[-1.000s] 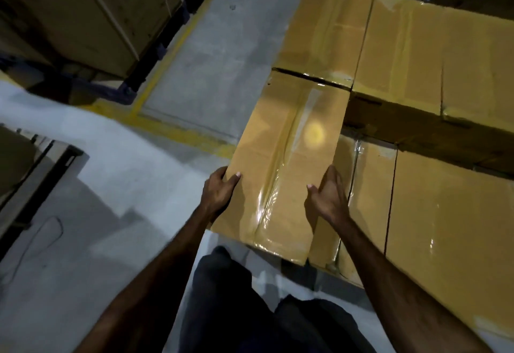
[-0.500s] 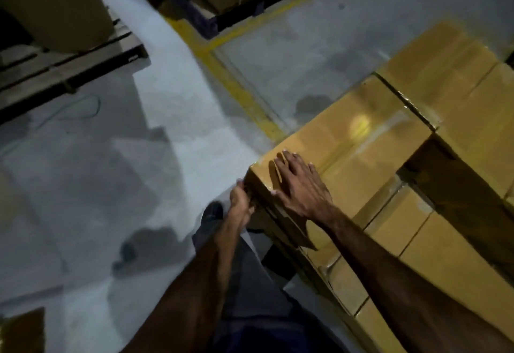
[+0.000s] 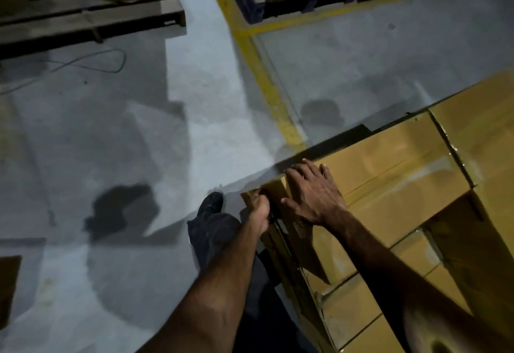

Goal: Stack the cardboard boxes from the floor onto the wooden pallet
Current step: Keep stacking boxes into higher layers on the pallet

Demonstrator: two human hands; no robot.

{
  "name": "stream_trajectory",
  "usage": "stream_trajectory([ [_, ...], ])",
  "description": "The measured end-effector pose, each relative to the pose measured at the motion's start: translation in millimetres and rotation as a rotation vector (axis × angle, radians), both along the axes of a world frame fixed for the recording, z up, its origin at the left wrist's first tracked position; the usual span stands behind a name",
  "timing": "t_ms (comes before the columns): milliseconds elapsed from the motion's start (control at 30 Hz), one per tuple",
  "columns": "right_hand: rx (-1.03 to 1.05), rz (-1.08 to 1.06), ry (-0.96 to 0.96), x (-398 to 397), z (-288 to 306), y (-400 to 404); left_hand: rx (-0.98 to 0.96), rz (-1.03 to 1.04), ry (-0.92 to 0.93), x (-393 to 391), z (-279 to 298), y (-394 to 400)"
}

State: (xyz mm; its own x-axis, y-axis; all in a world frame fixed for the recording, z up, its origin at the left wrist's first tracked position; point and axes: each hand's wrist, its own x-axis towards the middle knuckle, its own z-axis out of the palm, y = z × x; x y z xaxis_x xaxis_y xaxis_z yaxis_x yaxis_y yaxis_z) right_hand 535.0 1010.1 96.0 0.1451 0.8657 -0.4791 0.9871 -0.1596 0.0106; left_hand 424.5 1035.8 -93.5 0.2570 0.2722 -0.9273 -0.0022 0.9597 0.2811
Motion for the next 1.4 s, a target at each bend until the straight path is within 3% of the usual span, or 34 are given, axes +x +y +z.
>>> stream_trajectory([
  [133, -0.024, 0.001, 0.009, 1, 3, 4, 0.032, 0.014, 0.023, 2, 18, 4],
  [433, -0.038, 0.012, 0.061, 6, 0, 4, 0.114, 0.039, 0.136, 10, -14, -5],
  [967, -0.051, -0.012, 0.086, 5, 1, 5, 0.166, 0.024, 0.132, 4, 0, 8],
  [1200, -0.072, -0.017, 0.048, 9, 3, -1, 0.314, -0.281, 0.170, -7, 23, 37],
  [1400, 0.030, -0.274, 0.095, 6, 10, -13, 0.483, -0.706, 0.044, 2, 46, 76],
])
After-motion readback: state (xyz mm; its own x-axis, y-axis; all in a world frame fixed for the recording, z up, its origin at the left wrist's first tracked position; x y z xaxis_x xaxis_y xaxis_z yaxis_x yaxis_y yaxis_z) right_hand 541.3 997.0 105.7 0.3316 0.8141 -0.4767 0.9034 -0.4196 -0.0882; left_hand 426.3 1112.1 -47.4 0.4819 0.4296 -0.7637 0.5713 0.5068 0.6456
